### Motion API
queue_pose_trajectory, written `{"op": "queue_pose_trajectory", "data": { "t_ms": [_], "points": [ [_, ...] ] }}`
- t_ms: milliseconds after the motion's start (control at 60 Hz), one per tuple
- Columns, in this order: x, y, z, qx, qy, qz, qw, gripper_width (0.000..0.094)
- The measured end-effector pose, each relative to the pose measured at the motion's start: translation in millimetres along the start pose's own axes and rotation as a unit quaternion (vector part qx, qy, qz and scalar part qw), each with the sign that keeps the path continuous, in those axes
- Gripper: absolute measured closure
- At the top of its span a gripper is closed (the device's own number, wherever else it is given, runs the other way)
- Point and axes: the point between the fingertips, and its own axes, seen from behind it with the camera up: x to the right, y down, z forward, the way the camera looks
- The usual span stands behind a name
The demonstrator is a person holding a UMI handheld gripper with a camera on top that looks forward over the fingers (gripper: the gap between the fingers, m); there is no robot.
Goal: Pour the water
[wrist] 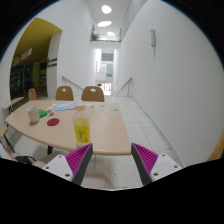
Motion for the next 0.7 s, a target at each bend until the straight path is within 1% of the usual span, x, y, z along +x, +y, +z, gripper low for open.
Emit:
{"op": "queue_pose_trajectory", "data": {
  "t_ms": [67,133,217,233,250,350,450,500,550,633,700],
  "points": [
    [-4.2,0.1,-1.5,-0.003,-0.006,-0.003,1.000,0.0099],
    [-13.4,-5.4,-5.9,0.003,-0.017,-0.008,1.000,0.0100],
    [-42.0,-14.6,-13.7,0.009,-0.036,-0.003,0.999,0.0095],
    [-38.6,-9.7,-5.3,0.011,-0.044,0.001,0.999,0.0094],
    [-55.5,-12.7,0.2,0.010,-0.049,0.004,0.999,0.0096],
    [-91.3,-15.5,17.4,0.012,-0.087,0.026,0.996,0.0097],
    [-122.2,-14.6,54.1,0.014,-0.104,0.043,0.994,0.0100],
    [-129.3,-14.2,75.2,0.009,-0.105,0.048,0.993,0.0099],
    [-131.3,-18.5,100.3,0.013,-0.102,0.050,0.993,0.0099],
    [-127.0,-23.9,137.4,0.022,-0.072,0.057,0.996,0.0096],
    [-123.8,-33.2,159.3,0.044,-0.051,0.064,0.996,0.0105]
  ]
}}
